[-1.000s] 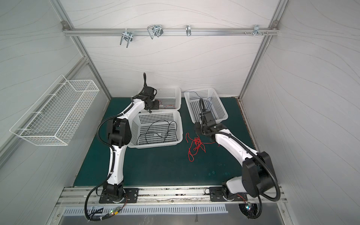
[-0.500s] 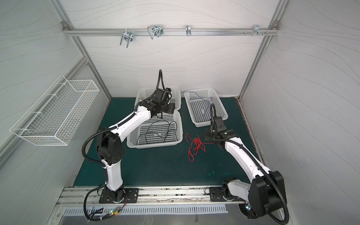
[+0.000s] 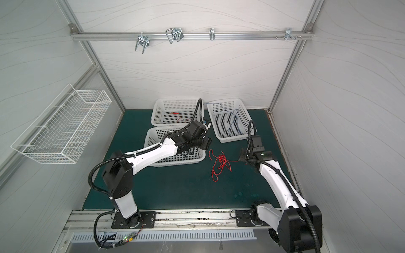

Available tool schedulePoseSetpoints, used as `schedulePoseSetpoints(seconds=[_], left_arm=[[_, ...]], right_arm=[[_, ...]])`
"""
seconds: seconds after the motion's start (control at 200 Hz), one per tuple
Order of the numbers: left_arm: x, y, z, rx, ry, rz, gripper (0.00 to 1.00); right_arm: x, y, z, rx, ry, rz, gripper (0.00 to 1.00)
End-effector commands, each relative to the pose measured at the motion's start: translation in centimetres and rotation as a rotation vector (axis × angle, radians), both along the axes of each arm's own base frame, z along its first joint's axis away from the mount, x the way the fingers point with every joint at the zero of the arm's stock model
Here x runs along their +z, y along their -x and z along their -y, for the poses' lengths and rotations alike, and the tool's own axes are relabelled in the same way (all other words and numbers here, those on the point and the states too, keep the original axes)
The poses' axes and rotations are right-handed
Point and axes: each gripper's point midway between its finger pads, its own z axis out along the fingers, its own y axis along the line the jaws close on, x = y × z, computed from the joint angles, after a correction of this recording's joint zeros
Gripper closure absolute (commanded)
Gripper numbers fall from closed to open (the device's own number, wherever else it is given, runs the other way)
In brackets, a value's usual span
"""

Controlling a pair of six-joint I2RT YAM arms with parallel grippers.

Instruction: Untangle the cables

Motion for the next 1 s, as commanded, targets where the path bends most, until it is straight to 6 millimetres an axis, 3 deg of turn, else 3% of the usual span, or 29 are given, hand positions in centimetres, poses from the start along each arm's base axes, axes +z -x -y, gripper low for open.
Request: schedulePoseSetpoints(seconds=[0.0, 0.12, 0.355, 0.505, 0.55, 0.81, 0.996], left_arm=[[4.0, 0.0, 1.4, -0.058, 0.128, 0.08, 0.36], [3.8, 1.0, 1.6, -0.111, 0.13, 0.069, 0.37], [4.5, 2.5, 1.8, -0.175, 0.185, 0.082, 0.37], [4.6, 2.8, 2.2, -0.209, 0.192, 0.078, 0.37], [4.6, 2.8, 2.4, -0.219, 0.199, 0.077, 0.37], [5.0, 3.1, 4.4, -0.294, 0.247, 0.06, 0.36], [5.5, 3.0, 5.3, -0.331, 0.269, 0.066, 0.36]], right_arm=[[-0.8, -0.9, -0.4, -0.017, -0.052, 0.001, 0.42], [-1.6, -2.7, -2.0, 0.024, -0.116, 0.014, 0.44], [-2.5, -4.5, -2.1, 0.007, -0.104, -0.034, 0.64], [-1.7, -4.4, -2.1, 0.027, -0.085, -0.029, 0.94], [-0.7, -4.4, -2.2, 0.04, -0.075, -0.008, 1.0], [8.0, -2.9, -1.6, 0.12, 0.127, 0.186, 1.0], [14.0, -1.9, -1.3, 0.121, 0.133, 0.374, 1.0]])
